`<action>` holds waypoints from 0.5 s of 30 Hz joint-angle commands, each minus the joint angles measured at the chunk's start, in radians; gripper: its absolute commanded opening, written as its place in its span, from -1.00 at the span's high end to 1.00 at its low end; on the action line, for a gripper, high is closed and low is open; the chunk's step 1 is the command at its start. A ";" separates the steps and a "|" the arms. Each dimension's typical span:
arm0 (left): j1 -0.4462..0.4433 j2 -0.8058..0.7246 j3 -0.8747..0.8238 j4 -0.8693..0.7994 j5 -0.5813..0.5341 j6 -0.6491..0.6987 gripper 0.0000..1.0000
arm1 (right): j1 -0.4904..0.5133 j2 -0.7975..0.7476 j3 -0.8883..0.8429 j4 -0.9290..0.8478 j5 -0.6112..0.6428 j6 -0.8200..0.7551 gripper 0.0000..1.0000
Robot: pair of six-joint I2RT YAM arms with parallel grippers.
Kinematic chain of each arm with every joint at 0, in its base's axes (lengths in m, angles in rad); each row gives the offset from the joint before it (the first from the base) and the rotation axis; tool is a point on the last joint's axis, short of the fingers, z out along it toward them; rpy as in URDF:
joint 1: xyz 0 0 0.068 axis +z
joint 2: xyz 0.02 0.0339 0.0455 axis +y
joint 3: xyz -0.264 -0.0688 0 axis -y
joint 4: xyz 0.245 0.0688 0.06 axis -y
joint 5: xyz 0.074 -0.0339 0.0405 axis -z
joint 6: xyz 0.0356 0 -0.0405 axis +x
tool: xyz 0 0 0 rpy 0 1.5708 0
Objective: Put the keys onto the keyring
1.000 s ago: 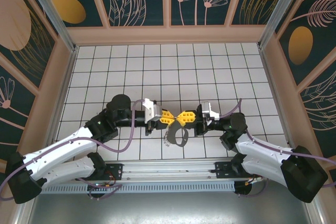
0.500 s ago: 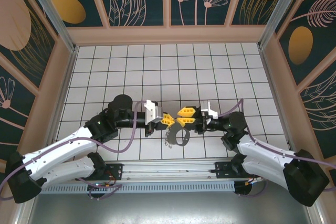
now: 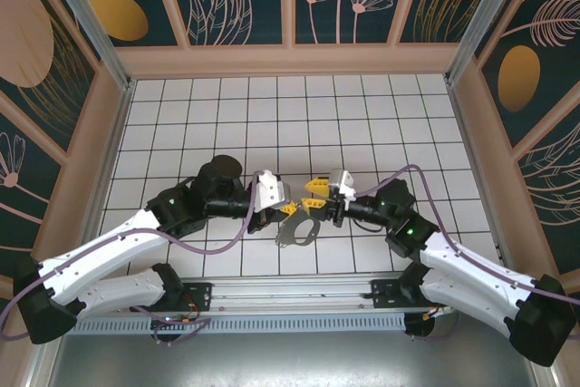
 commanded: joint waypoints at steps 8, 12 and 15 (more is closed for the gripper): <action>0.004 0.003 0.053 -0.142 -0.081 0.044 1.00 | 0.130 -0.004 0.101 -0.204 0.092 -0.112 0.31; 0.005 0.007 0.053 -0.171 -0.071 0.051 1.00 | 0.162 0.015 0.118 -0.240 0.108 -0.131 0.31; 0.005 0.013 0.056 -0.204 -0.054 0.062 1.00 | 0.166 0.023 0.136 -0.270 0.124 -0.144 0.33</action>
